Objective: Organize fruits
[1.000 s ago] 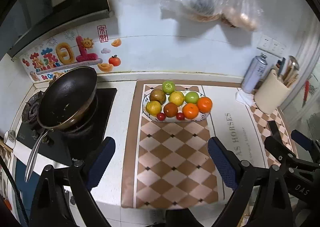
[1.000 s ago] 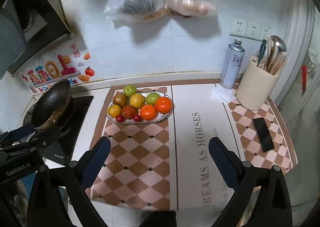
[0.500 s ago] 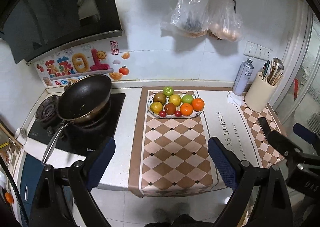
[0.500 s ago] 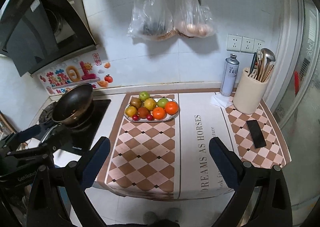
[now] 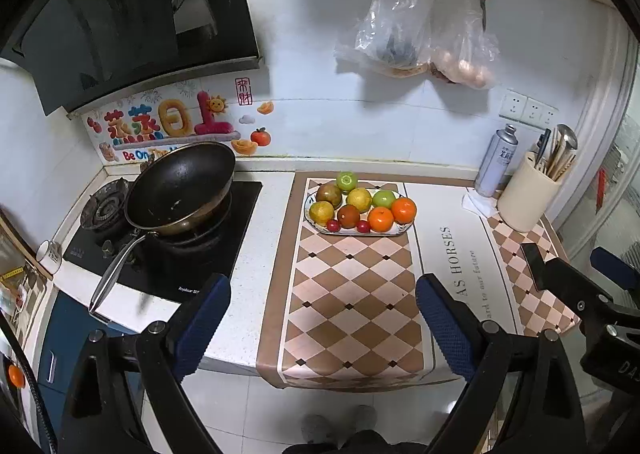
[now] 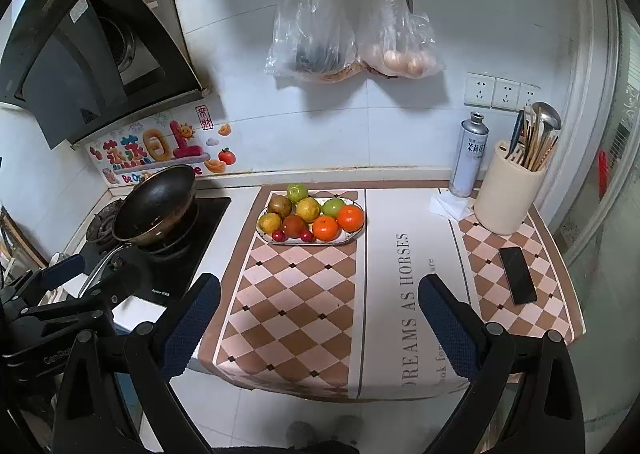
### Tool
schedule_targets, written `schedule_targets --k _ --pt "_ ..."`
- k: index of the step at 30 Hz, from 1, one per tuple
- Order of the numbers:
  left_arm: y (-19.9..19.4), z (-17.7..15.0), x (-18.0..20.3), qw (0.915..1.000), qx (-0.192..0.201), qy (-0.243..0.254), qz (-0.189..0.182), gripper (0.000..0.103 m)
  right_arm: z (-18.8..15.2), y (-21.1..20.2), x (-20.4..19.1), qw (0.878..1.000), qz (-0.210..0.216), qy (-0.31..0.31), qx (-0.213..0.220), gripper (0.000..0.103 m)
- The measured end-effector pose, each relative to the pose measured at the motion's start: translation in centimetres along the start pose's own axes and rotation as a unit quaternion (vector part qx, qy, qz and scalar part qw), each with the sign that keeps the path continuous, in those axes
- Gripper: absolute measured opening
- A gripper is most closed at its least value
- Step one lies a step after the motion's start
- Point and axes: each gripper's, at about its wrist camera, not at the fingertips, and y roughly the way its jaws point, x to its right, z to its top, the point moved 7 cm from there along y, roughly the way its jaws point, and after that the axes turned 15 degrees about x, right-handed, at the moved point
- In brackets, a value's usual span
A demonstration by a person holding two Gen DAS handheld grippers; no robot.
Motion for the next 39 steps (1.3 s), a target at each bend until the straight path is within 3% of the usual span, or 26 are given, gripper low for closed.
schedule_targets --k 14,25,39 --pt "6.4 1.7 0.0 0.9998 -0.013 -0.004 0.017 0.095 2.2 8.7 1.4 1.000 -0.014 -0.005 -0.011 0.101" --pt "12.3 2.3 0.8 0.9989 -0.039 0.007 0.027 0.095 1.5 15.8 3.1 0.998 -0.031 -0.003 -0.047 0.101" --pt "16.4 2.4 0.9 0.9978 -0.055 0.009 0.036 0.095 0.9 19.2 3.9 0.997 -0.046 -0.006 -0.064 0.101"
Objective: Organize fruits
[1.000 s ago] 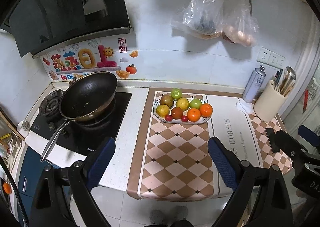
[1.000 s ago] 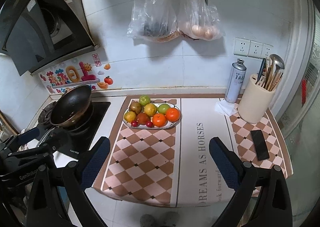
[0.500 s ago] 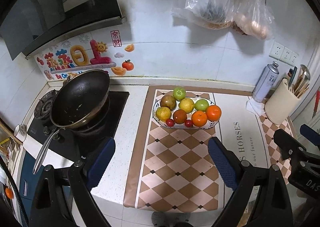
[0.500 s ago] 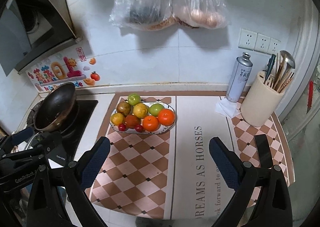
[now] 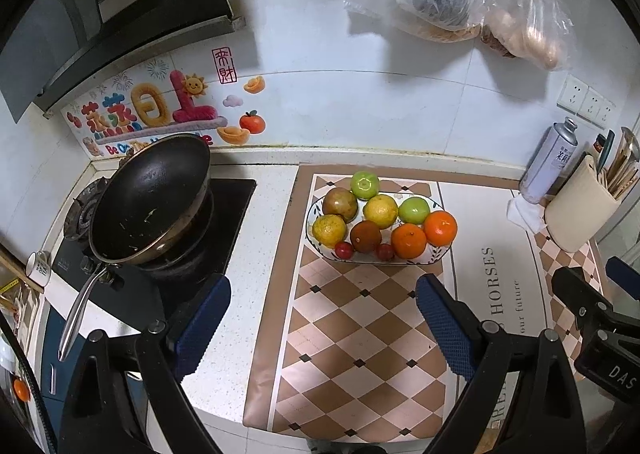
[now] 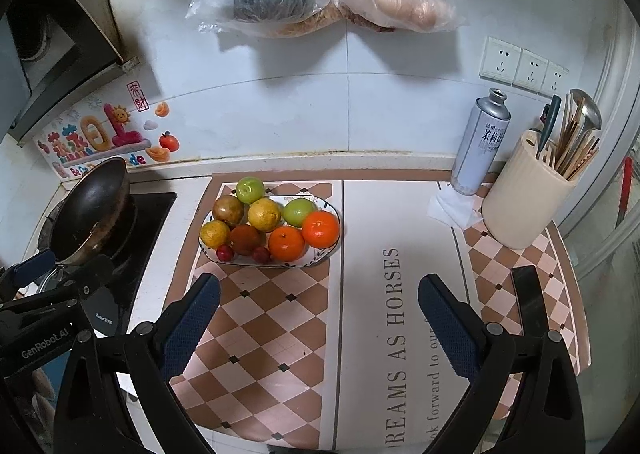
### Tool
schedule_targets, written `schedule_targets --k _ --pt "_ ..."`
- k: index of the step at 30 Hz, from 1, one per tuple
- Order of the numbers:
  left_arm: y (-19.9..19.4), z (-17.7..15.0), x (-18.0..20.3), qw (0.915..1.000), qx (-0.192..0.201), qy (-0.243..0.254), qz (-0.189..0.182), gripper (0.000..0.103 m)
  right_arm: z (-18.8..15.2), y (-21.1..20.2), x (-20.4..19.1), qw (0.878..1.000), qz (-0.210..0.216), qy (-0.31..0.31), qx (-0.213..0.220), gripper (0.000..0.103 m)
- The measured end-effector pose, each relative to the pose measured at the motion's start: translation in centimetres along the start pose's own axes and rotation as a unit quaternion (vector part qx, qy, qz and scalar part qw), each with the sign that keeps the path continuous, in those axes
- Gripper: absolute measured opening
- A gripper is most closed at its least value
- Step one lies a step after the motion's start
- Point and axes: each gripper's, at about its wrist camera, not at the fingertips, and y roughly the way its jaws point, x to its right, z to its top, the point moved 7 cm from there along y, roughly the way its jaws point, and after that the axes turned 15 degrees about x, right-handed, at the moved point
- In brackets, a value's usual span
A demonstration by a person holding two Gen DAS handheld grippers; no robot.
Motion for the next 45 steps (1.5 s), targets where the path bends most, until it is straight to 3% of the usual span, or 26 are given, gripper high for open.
schedule_targets --k 6,8,45 --pt "0.4 0.0 -0.1 1.0000 -0.001 -0.002 -0.005 0.095 -0.2 0.3 0.0 1.000 -0.003 -0.001 -0.003 0.101" --pt "0.5 -0.1 0.0 1.0000 0.000 -0.001 -0.006 0.103 -0.2 0.3 0.0 1.000 -0.004 -0.003 -0.002 0.101" --pt "-1.1 -0.3 -0.9 0.9999 0.010 0.001 0.007 0.103 0.2 -1.1 -0.6 1.000 -0.003 -0.008 0.006 0.102"
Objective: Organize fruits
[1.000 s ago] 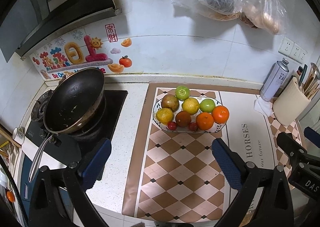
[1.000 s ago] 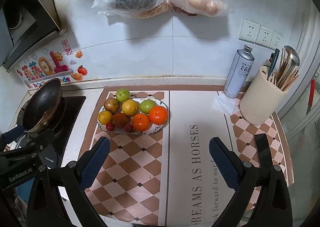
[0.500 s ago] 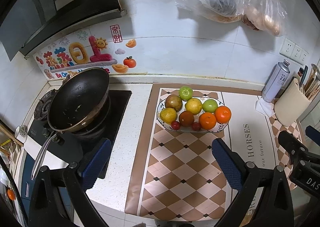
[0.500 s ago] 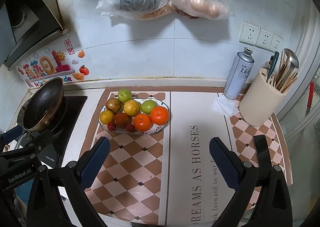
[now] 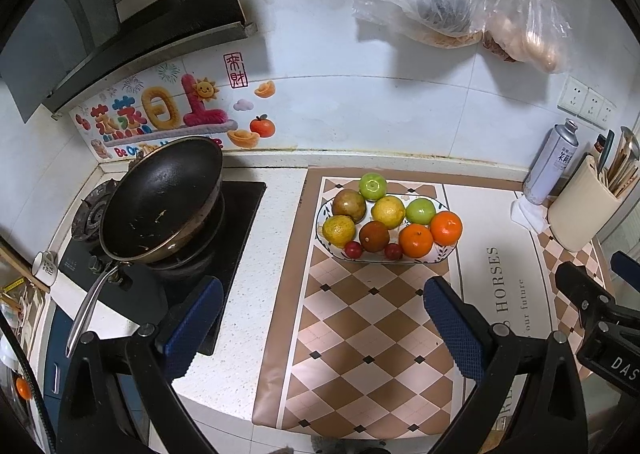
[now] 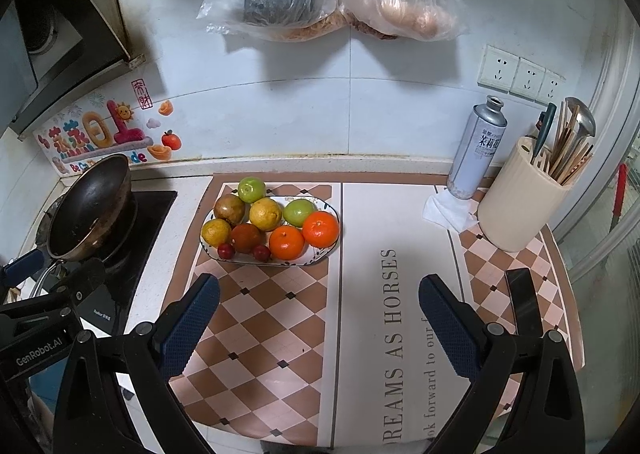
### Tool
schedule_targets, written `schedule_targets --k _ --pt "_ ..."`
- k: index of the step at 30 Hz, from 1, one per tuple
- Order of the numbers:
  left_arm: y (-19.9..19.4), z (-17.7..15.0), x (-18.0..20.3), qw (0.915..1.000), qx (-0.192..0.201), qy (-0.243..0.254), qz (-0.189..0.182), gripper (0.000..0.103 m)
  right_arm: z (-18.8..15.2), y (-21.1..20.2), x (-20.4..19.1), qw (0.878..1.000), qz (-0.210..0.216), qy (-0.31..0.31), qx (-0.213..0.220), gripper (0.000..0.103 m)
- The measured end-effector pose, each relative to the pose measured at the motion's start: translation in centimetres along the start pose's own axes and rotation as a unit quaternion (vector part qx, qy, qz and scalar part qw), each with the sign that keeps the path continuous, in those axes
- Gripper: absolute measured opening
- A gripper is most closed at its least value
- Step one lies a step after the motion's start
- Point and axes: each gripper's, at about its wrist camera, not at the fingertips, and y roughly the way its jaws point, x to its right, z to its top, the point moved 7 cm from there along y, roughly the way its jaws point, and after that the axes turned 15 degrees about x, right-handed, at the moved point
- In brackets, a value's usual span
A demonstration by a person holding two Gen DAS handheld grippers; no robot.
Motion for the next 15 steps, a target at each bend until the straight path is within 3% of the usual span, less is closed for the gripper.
schedule_targets --k 15 --pt "-0.5 0.1 0.1 1.0000 0.003 0.000 0.000 0.103 0.0 -1.4 0.4 1.000 0.002 -0.001 0.004 0.102"
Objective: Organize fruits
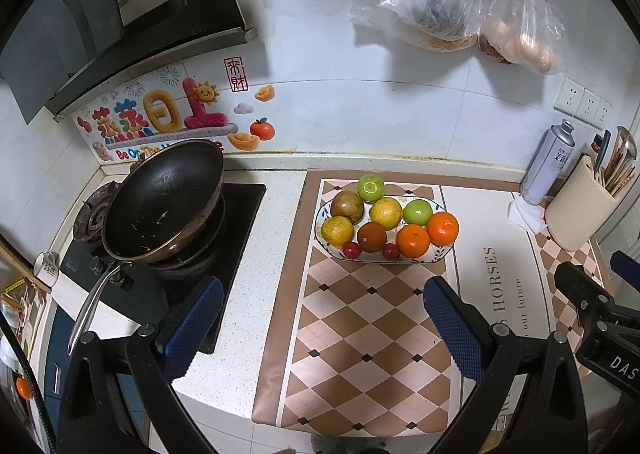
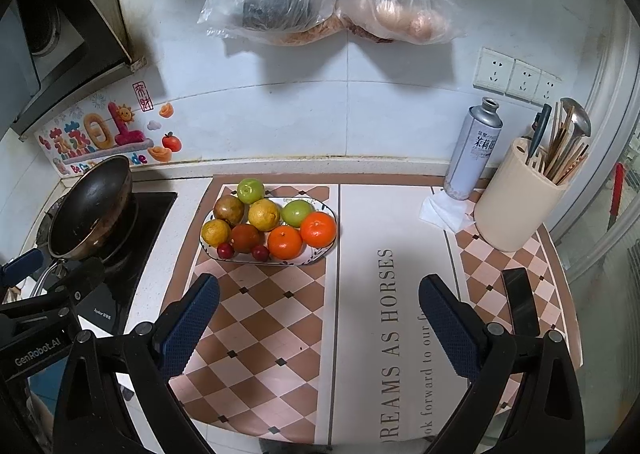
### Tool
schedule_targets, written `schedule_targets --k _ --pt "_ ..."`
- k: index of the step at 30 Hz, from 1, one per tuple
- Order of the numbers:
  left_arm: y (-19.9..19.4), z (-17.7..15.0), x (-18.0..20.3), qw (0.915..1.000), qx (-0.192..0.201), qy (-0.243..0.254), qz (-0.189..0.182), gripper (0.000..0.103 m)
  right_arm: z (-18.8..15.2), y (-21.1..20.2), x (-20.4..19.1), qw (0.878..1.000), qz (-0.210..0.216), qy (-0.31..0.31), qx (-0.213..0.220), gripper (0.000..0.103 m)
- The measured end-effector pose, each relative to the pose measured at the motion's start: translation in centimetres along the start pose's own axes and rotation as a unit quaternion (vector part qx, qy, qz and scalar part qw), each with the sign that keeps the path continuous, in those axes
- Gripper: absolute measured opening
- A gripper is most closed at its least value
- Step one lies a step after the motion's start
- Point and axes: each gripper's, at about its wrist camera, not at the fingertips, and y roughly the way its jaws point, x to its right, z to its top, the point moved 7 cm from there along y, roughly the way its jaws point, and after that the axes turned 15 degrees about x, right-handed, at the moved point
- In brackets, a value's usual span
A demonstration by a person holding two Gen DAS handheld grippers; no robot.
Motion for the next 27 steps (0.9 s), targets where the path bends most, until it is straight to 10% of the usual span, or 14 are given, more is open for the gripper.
schedule_targets --k 27 --pt "-0.84 0.22 0.43 1.0000 0.008 0.001 0.000 0.103 0.01 -0.38 0.15 1.000 0.000 -0.003 0.002 0.102"
